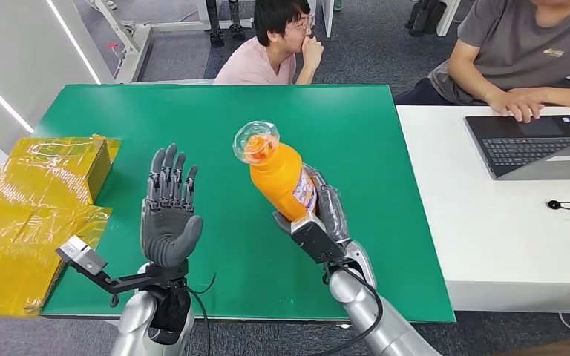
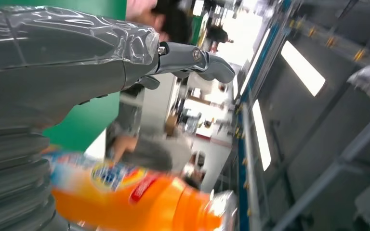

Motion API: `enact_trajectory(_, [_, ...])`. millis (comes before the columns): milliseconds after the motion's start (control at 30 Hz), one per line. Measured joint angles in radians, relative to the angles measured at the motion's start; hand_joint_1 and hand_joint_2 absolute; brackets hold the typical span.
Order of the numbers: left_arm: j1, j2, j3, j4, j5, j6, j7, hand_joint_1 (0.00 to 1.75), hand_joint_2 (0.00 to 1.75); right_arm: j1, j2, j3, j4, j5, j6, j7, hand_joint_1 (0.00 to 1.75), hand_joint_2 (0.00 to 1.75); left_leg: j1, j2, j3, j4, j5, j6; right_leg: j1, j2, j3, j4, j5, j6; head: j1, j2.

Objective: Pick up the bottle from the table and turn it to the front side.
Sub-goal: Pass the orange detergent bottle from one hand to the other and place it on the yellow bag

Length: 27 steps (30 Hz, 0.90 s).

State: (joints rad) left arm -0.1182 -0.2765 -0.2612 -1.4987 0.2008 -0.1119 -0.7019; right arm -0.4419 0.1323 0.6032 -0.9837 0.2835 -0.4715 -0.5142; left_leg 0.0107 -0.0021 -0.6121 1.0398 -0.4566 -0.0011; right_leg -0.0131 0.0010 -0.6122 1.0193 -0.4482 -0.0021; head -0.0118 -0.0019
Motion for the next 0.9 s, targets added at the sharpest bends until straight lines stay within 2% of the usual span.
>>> enact_trajectory(200, [-0.011,0.000,-0.014,0.037,0.008,-0.030,0.000,0.00,1.75,-0.014,0.017,0.012,0.020,0.009,0.011,0.001,1.69,1.75,0.000,0.000,0.000,0.000,0.000,0.000,0.000,0.000,0.000,0.000,0.000,0.000,0.000,0.000])
enact_trajectory(333, [-0.027,-0.001,-0.032,0.063,-0.002,-0.051,0.000,0.00,1.75,-0.031,0.024,0.033,0.035,0.048,0.050,0.015,1.65,1.75,0.000,0.000,0.000,0.000,0.000,0.000,0.000,0.000,0.000,0.000,0.000,0.000,0.000,0.000])
enact_trajectory(533, [-0.044,-0.003,-0.044,0.094,-0.019,-0.053,0.000,0.00,1.75,-0.074,0.039,0.079,0.071,0.114,0.132,0.049,1.75,1.75,0.000,0.000,0.000,0.000,0.000,0.000,0.000,0.000,0.000,0.000,0.000,0.000,0.000,0.000])
enact_trajectory(900, [-0.045,-0.005,-0.014,0.143,-0.030,-0.050,0.000,0.00,1.75,-0.111,0.042,0.131,0.117,0.232,0.253,0.148,1.75,1.75,0.000,0.000,0.000,0.000,0.000,0.000,0.000,0.000,0.000,0.000,0.000,0.000,0.000,0.000])
